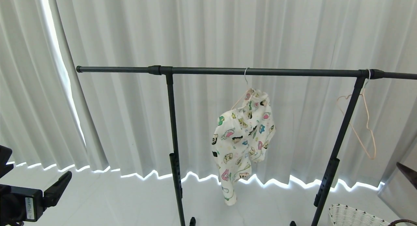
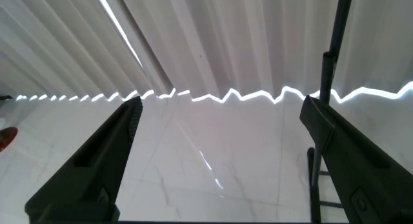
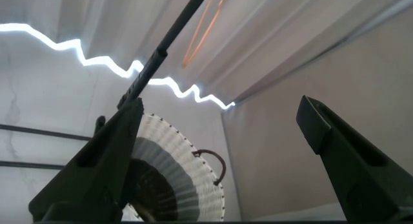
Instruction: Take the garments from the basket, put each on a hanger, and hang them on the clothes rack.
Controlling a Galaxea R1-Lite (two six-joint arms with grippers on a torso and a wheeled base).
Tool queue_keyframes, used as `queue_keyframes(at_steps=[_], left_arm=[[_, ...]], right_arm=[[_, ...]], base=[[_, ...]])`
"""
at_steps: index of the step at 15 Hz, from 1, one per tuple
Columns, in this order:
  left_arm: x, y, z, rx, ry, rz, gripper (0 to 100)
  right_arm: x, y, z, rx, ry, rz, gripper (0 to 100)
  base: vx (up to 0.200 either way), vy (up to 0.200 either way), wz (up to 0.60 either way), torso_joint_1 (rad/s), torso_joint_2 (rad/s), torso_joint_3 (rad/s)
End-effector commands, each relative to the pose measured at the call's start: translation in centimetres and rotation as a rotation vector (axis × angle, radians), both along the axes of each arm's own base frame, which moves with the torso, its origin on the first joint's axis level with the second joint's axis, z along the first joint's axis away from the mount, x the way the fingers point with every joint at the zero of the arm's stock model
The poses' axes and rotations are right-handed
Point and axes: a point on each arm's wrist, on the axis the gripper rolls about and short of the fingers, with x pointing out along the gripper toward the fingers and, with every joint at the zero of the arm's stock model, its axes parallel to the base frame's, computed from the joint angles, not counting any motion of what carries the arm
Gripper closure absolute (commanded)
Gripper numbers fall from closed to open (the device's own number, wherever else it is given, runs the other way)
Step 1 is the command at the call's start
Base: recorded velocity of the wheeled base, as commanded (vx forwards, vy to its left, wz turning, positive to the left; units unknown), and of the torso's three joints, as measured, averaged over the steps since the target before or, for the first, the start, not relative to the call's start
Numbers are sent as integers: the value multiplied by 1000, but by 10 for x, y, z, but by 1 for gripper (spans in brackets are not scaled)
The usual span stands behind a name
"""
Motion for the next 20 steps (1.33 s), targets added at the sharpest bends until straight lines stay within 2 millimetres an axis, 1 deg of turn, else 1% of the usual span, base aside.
queue_keyframes(at_steps=[1,10,16,17,20], left_arm=[[1,0,-3,0,16,2,0],[-2,0,-10,-4,38,3,0],[-6,-1,-12,-2,34,-3,0],[-7,-2,-14,-1,37,-16,0],[-9,-4,-15,0,37,-43,0]], right_arm=[[0,0,0,0,-1,-1,0],[-4,-1,-2,-2,-1,2,0],[-4,-1,-2,-1,-2,1,0],[-4,-1,-3,-1,-2,0,0],[-4,-1,-2,0,-3,0,0]], base=[[0,0,0,-222,520,290],[0,0,0,-203,496,287],[0,0,0,-160,462,299],[0,0,0,-32,339,198],[0,0,0,-2,25,-6]])
